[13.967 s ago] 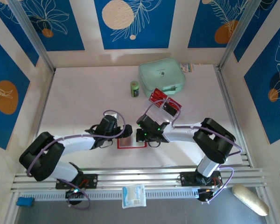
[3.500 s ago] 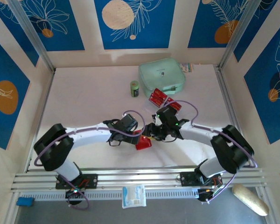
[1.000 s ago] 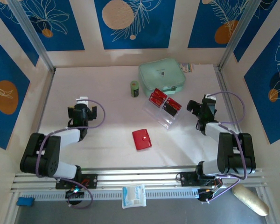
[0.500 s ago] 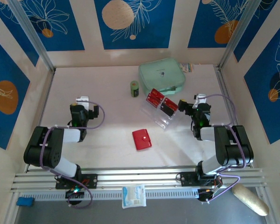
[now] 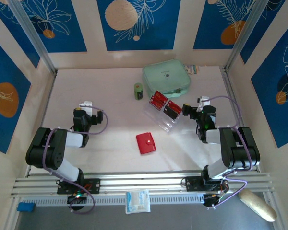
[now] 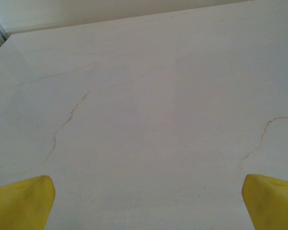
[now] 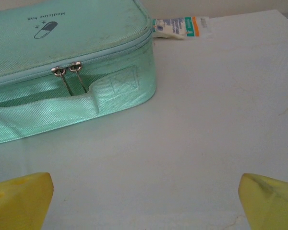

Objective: Put the credit cards into the card holder

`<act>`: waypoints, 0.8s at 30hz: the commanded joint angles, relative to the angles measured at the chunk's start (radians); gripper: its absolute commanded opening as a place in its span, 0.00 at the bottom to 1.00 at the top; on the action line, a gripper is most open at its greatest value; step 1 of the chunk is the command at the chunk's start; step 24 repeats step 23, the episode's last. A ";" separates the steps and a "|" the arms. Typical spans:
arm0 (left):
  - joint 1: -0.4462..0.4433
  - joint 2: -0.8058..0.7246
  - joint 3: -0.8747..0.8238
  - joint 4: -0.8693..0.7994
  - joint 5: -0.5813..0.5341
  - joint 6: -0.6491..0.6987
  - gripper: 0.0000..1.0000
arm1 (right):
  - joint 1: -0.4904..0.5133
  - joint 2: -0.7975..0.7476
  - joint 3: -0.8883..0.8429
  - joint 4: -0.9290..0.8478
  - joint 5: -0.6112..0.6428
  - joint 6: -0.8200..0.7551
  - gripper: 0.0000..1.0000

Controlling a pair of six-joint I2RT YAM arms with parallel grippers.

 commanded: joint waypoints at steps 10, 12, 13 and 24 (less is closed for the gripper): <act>0.013 0.007 0.003 0.034 0.023 0.005 1.00 | 0.000 0.006 0.003 -0.004 -0.013 -0.024 0.99; 0.014 0.009 0.004 0.034 0.023 0.005 1.00 | -0.001 0.006 0.004 -0.003 -0.012 -0.023 0.99; 0.014 0.009 0.003 0.033 0.023 0.004 1.00 | -0.002 0.008 0.006 -0.007 -0.013 -0.022 0.99; 0.015 0.010 0.008 0.027 0.023 0.003 1.00 | -0.008 0.006 0.003 -0.006 -0.026 -0.021 0.99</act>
